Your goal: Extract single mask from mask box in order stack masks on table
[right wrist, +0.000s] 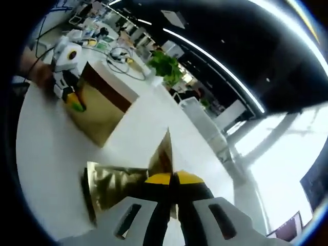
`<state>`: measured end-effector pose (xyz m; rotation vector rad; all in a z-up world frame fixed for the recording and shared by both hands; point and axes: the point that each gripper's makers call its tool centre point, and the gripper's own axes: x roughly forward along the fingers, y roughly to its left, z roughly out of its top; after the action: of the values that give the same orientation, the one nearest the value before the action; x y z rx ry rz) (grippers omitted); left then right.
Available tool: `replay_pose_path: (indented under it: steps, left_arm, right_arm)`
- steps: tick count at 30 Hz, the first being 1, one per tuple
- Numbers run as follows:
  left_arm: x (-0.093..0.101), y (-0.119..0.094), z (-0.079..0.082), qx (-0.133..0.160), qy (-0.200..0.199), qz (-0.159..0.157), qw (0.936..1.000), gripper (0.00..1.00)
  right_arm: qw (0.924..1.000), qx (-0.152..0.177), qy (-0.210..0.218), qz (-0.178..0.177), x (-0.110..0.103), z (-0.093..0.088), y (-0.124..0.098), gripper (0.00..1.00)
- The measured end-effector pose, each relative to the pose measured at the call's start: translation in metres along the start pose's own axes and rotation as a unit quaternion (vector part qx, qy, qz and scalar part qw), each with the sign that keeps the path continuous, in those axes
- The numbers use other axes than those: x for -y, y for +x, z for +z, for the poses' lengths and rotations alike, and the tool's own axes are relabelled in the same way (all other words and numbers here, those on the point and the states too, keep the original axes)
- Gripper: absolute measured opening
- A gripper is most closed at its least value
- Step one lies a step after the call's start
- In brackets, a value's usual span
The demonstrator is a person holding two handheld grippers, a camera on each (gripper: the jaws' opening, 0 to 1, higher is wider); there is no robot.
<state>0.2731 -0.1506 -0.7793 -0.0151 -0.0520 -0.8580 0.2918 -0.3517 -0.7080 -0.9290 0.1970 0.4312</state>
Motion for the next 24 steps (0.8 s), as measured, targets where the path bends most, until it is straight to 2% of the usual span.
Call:
replay_pose_path:
  steps: [16,24]
  left_arm:
    - [0.000,0.000,0.000,0.000,0.001,0.000,1.0000,0.31]
    - [0.000,0.000,0.000,-0.001,0.001,0.001,1.0000,0.31]
  right_arm:
    - [0.9982,-0.003,-0.021,0.056,-0.061,-0.007,0.001,0.00]
    - [0.9974,-0.004,-0.021,0.070,-0.073,-0.014,0.004,0.00]
